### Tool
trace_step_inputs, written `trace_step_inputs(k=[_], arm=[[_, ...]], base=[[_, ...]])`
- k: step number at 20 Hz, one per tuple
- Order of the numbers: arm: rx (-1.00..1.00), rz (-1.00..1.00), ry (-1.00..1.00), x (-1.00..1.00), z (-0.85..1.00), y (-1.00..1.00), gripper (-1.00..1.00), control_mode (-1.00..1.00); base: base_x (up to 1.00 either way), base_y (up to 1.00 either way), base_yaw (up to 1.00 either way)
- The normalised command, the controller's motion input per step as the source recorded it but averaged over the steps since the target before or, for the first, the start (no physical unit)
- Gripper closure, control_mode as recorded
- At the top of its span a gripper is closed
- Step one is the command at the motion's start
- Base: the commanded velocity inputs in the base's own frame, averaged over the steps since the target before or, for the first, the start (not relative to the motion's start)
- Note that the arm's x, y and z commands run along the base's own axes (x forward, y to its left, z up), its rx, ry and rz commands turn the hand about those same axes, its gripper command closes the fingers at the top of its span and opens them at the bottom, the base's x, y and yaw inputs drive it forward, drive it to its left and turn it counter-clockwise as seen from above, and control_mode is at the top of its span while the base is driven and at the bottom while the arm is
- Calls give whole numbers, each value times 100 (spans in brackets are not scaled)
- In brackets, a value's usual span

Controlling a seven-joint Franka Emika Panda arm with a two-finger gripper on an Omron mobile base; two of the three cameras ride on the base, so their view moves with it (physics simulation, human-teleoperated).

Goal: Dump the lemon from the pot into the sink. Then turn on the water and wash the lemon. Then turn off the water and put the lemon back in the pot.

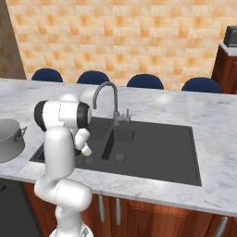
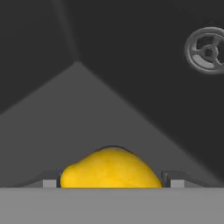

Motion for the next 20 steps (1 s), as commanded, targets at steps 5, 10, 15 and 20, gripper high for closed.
trace_step_inputs(k=[5,10,15,20], arm=[[1,0,11,56,-42,0,100,-100],[2,0,1,49,-14,1,100,-100],[0,0,0,46,-13,1,-100,-100],[0,0,0,22,-4,0,-100,-100]], base=[[0,0,0],[0,0,0],[0,0,0],[0,0,0]])
